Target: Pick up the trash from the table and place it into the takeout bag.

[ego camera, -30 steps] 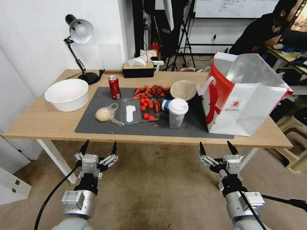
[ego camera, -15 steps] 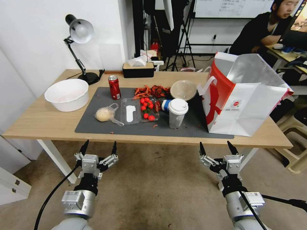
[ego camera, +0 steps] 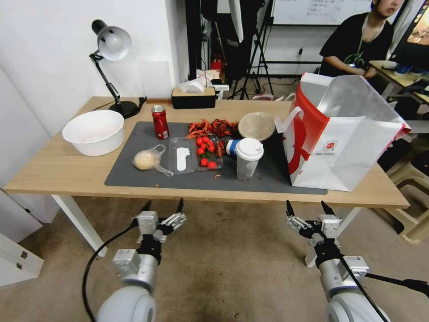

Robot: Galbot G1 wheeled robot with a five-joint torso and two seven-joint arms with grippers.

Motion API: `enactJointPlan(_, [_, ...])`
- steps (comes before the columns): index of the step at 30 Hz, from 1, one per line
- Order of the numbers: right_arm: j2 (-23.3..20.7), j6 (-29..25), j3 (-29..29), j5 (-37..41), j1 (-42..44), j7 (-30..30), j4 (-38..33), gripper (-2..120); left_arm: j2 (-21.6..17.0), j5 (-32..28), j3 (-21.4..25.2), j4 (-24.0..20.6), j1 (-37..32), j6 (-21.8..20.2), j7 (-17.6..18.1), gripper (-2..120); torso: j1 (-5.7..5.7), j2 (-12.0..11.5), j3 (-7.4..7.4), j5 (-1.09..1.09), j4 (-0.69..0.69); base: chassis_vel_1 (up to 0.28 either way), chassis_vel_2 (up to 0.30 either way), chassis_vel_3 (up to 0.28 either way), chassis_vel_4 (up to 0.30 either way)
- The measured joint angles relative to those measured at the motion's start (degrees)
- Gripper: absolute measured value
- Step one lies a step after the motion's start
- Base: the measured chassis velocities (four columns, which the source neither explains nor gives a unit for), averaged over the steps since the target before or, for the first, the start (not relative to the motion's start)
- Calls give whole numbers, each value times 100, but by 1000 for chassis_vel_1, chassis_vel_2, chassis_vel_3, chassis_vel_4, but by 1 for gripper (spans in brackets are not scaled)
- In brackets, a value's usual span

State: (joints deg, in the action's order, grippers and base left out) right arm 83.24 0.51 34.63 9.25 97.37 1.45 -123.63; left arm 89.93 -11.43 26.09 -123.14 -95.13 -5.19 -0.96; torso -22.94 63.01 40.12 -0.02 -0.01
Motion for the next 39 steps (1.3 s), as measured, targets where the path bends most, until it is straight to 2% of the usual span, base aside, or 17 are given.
enactJointPlan(6, [-17, -183, -170, 45, -77, 77, -23, 100, -39, 43, 79, -33, -109, 295, -12, 100, 1, 0, -1, 2, 1, 0, 0, 0, 0])
enactJointPlan(15, [-264, -292, -309, 460, -520, 96, 178, 100, -90, 64, 98, -24, -95, 405, -54, 100, 2, 0, -1, 2, 1, 0, 0, 0, 0])
enactJointPlan(17, [-569, -162, -607, 774, -1061, 187, 448, 100, -77, 68, 119, 7, -94, 428, -62, 100, 2, 1, -1, 1, 2, 0, 0, 0, 0])
enactJointPlan(26, [-1166, 154, -1382, 966, -2103, 339, 1190, 100, 28, 124, 125, 7, -94, 428, -84, 100, 2, 1, -1, 2, 1, 0, 0, 0, 0])
enactJointPlan(32, [-1349, 221, -1810, 1039, -2647, 346, 1574, 100, 127, 192, 124, 19, -100, 443, -89, 100, 2, 1, 0, 2, 1, 0, 0, 0, 0])
enactJointPlan(39, [-1393, 267, -2010, 1088, -3069, 309, 1904, 100, 191, 233, 127, 24, -117, 484, -94, 100, 2, 1, -1, 1, 1, 0, 0, 0, 0])
